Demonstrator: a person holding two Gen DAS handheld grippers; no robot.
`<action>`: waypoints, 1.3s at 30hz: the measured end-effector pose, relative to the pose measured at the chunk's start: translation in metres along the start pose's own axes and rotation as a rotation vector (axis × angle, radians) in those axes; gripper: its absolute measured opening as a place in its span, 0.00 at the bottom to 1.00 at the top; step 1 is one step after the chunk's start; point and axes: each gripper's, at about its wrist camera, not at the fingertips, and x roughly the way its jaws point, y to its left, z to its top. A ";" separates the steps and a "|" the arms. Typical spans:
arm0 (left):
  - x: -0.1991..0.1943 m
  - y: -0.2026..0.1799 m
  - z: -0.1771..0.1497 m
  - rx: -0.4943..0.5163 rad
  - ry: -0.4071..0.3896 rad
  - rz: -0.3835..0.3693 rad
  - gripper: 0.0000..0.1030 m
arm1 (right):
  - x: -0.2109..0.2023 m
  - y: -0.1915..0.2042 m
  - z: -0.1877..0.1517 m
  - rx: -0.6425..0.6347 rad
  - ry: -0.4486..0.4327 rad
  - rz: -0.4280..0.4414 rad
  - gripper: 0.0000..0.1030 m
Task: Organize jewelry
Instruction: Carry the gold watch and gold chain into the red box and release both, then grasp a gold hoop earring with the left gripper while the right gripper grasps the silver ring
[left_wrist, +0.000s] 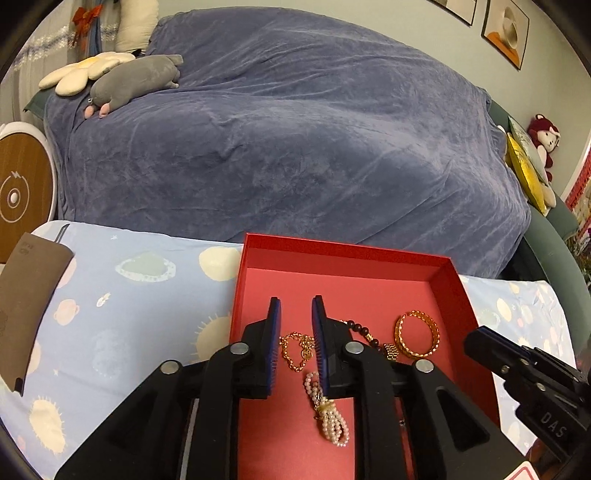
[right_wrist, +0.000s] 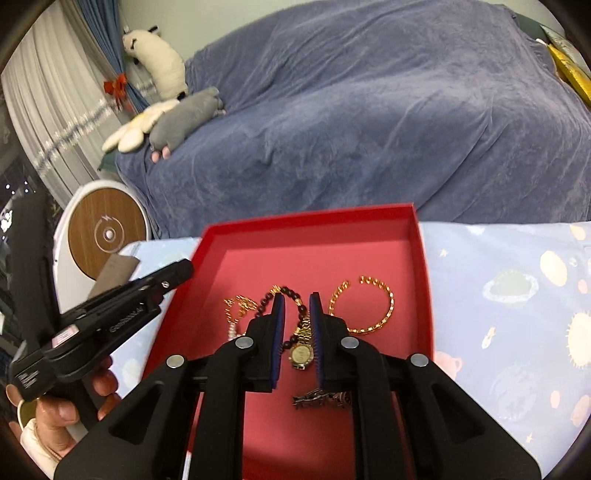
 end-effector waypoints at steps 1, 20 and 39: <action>-0.009 0.001 -0.001 0.000 -0.012 0.002 0.21 | -0.012 0.002 -0.001 -0.011 -0.011 0.005 0.18; -0.121 -0.010 -0.135 0.045 0.070 -0.023 0.44 | -0.120 0.022 -0.135 -0.056 0.087 0.052 0.24; -0.056 -0.042 -0.170 0.132 0.175 -0.056 0.31 | -0.082 0.024 -0.157 -0.109 0.166 0.006 0.24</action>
